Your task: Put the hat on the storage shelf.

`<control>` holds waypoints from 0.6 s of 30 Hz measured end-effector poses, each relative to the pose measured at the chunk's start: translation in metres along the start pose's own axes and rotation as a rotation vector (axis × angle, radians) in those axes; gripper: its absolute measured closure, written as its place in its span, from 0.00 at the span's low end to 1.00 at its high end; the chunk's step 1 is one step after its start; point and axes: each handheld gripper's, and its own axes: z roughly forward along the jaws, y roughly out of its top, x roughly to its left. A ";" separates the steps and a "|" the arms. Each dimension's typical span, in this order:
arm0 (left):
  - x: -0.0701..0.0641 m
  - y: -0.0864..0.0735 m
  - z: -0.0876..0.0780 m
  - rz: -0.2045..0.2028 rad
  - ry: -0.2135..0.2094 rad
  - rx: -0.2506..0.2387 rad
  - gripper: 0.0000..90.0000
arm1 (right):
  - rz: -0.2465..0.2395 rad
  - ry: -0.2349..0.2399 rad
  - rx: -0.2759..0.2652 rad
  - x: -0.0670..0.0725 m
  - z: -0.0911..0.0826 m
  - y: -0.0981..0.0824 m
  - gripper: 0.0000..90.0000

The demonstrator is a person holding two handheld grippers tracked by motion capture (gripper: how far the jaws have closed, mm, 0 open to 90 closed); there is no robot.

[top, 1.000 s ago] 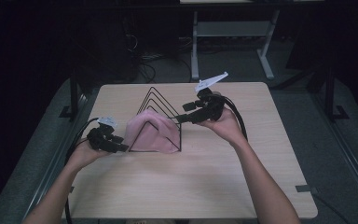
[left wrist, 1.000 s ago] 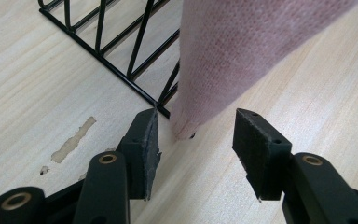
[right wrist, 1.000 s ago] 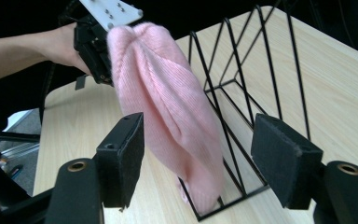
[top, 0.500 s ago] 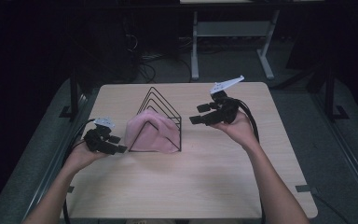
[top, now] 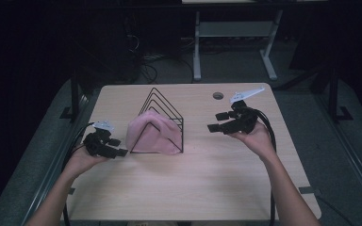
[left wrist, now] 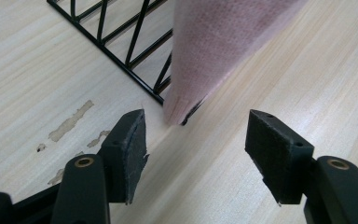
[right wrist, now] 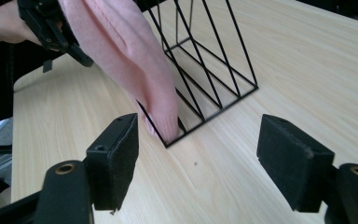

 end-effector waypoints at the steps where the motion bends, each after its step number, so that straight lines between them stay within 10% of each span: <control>1: 0.000 0.000 0.000 -0.001 0.002 -0.001 0.41 | 0.008 -0.007 0.003 0.000 -0.002 -0.002 0.29; 18: -0.008 -0.013 -0.006 -0.031 0.018 -0.050 0.37 | 0.086 -0.079 0.007 -0.009 -0.032 -0.060 0.22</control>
